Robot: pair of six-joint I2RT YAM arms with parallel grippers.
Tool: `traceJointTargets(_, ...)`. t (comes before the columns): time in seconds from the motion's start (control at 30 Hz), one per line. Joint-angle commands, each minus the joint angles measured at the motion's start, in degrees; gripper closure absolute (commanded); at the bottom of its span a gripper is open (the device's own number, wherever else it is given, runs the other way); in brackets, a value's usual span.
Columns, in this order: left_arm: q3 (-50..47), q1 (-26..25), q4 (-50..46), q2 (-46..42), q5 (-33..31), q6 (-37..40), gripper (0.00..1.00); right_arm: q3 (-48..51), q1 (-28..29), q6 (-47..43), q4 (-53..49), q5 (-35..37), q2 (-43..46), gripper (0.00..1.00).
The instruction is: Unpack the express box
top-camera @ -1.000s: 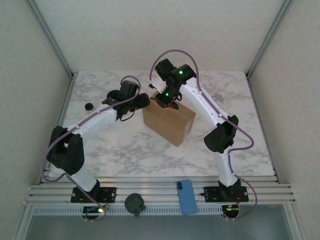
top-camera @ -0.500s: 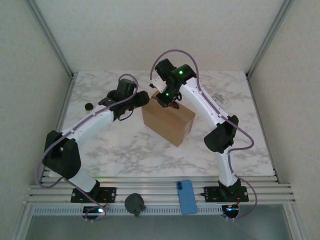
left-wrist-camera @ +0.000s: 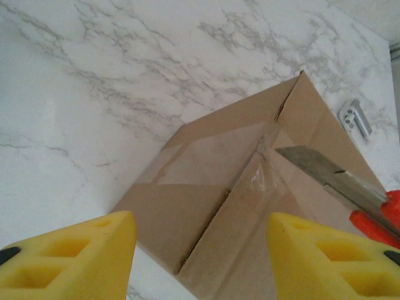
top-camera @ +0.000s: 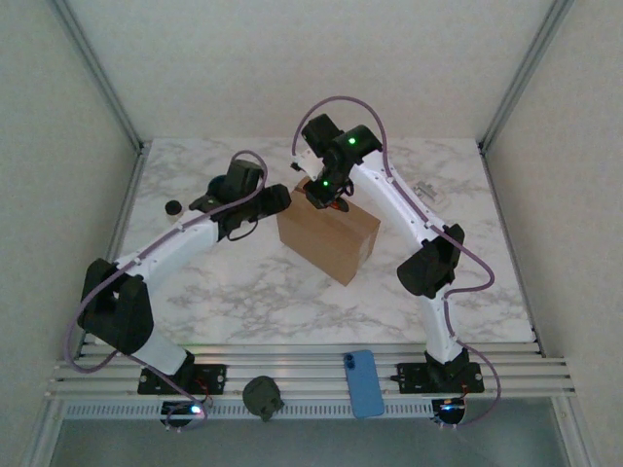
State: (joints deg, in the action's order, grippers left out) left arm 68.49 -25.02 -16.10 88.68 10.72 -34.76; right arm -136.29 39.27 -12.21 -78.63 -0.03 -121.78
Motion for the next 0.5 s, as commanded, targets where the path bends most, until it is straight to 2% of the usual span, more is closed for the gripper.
traceJointTargets(0.0,-0.8,0.3,0.6,-0.1,1.0,-0.8,0.44,-1.7,0.4,0.8,0.6,-1.0,-0.7,1.0)
traceJointTargets(0.47,-2.5,0.4,0.8,1.8,-0.5,-0.9,0.45,-1.9,0.5,0.7,0.6,-2.4,-1.3,1.0)
